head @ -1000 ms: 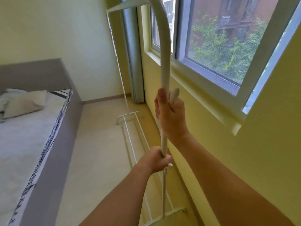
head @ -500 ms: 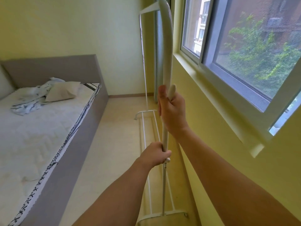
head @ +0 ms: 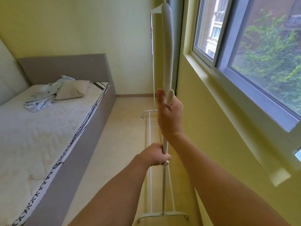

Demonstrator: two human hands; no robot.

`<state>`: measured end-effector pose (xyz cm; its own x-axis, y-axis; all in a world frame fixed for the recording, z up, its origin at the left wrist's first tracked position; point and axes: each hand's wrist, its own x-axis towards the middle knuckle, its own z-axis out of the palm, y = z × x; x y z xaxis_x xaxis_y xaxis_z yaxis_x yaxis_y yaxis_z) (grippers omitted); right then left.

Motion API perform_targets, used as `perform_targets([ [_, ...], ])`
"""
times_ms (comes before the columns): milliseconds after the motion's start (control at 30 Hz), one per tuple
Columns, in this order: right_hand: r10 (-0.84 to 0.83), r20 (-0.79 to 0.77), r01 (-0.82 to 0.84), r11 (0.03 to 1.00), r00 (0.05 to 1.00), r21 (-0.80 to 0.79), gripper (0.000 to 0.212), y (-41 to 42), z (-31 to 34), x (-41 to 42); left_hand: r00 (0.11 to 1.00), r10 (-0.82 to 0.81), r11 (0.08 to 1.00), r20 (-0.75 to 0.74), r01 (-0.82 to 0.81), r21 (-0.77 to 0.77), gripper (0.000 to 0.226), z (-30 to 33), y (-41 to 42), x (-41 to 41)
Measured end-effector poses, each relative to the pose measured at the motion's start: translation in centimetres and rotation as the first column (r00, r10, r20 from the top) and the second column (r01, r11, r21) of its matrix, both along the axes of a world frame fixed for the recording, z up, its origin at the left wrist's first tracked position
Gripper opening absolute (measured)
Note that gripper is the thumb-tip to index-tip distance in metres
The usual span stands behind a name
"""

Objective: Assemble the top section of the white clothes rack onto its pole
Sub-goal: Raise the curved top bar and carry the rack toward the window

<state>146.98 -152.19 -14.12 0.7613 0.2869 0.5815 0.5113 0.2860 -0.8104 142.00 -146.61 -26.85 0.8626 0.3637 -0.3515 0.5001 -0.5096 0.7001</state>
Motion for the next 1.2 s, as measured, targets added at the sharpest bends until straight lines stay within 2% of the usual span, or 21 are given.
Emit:
perform_targets([
  [200, -0.095, 0.029, 0.094, 0.995, 0.995, 0.042, 0.040, 2.9, -0.2, 2.6, 1.000, 0.001, 1.000, -0.023, 0.000, 0.029, 0.031, 0.0, 3.0, 2.7],
  [367, -0.109, 0.048, 0.109, 0.994, 0.993, -0.007, 0.043, 5.3, -0.3, 4.5, 0.999, -0.022, 0.998, -0.042, 0.024, 0.061, 0.022, -0.1, 5.5, 4.8],
  [667, -0.103, 0.034, 0.105, 0.994, 0.994, -0.037, 0.044, 10.0, -0.1, 8.2, 0.999, 0.035, 0.997, -0.023, -0.034, 0.066, 0.028, -0.5, 10.1, 8.8],
  [1200, -0.151, 0.031, 0.152, 0.988, 0.988, -0.035, 0.042, 18.9, -0.3, 13.8, 0.997, 0.017, 0.997, -0.074, -0.011, 0.075, 0.029, 0.5, 18.4, 14.7],
])
